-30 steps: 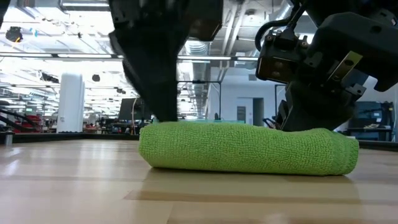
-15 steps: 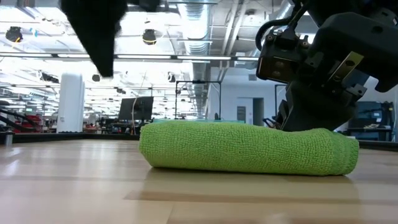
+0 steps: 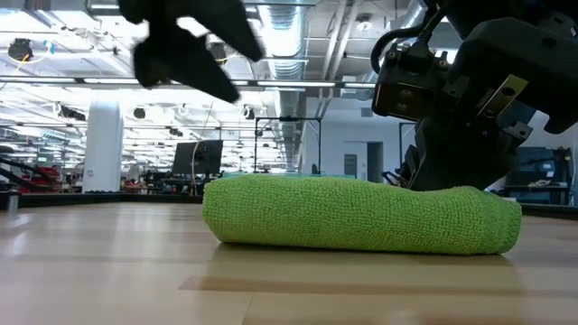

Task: Roll microfiber towels into tight, uniform cylinder then place into a basket
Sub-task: Roll the green microfiber cloth

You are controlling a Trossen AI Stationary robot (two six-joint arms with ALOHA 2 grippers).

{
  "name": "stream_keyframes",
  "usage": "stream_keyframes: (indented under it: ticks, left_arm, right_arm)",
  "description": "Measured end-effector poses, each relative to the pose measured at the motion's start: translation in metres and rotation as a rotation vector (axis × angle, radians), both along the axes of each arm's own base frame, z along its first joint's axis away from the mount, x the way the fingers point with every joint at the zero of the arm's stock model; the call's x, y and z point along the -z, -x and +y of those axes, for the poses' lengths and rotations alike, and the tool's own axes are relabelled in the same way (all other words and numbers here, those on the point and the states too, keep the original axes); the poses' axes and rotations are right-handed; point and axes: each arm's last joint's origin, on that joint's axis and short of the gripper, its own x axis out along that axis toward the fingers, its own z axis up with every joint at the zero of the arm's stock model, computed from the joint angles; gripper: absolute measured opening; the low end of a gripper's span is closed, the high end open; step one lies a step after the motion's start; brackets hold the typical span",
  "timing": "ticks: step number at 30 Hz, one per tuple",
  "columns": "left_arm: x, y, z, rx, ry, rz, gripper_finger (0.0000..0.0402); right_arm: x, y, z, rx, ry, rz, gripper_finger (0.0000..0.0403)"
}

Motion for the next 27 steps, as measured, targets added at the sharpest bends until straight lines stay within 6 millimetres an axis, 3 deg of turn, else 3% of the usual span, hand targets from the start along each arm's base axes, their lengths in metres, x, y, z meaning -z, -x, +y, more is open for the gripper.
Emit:
stream_keyframes:
  ticks: [4, 10, 14, 22, 27]
  left_arm:
    - [0.015, -0.005, 0.01, 0.061, 0.084, -0.059, 0.0254]
    - [0.036, 0.0, 0.026, -0.046, 0.164, -0.02, 0.0254]
    - [0.042, -0.001, 0.025, -0.058, 0.187, -0.028, 0.0254]
    - [0.076, -0.015, 0.018, -0.015, 0.27, 0.005, 0.0254]
    - [0.081, -0.018, 0.018, -0.018, 0.275, 0.006, 0.0254]
  right_arm:
    - [0.0, 0.0, 0.0, -0.001, -0.001, 0.0, 0.0019]
    - [0.0, 0.0, 0.0, -0.001, -0.001, 0.0, 0.0013]
    - [0.0, 0.0, 0.0, -0.001, -0.001, 0.0, 0.0018]
    - [0.0, 0.0, 0.0, -0.001, -0.003, -0.003, 0.0012]
    - [0.0, 0.0, 0.0, -0.001, -0.003, -0.003, 0.0018]
